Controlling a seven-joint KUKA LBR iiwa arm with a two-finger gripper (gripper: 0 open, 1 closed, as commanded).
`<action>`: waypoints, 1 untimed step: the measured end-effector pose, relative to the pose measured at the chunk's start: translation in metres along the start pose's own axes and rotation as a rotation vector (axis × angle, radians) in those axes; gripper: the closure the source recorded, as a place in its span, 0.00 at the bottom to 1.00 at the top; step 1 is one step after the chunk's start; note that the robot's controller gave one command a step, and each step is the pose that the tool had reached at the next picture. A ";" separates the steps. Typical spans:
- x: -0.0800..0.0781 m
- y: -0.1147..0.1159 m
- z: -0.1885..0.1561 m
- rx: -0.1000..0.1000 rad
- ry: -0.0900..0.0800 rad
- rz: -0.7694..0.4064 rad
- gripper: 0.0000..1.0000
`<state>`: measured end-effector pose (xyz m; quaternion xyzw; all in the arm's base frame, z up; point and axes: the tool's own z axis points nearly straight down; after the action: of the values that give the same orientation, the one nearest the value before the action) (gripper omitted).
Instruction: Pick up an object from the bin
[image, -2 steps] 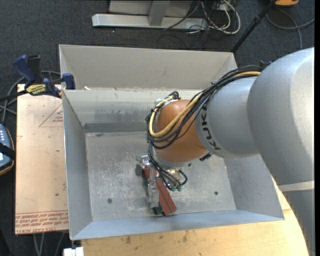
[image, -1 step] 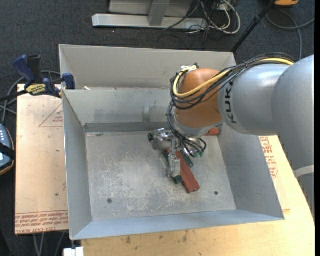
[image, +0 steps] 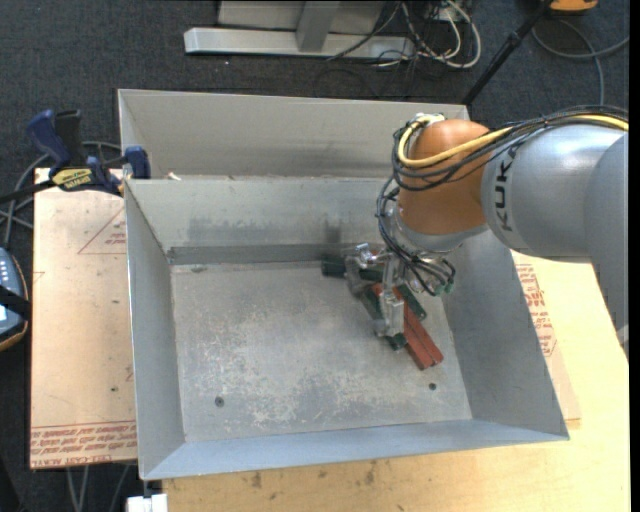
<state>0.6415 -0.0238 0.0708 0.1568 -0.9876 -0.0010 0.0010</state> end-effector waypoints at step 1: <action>-0.002 0.010 0.000 0.001 -0.003 -0.140 0.00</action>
Offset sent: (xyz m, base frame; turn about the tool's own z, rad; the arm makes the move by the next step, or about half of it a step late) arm -0.0022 0.0090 -0.0008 -0.1420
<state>0.6402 -0.0138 0.0709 0.2253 -0.9743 -0.0007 -0.0006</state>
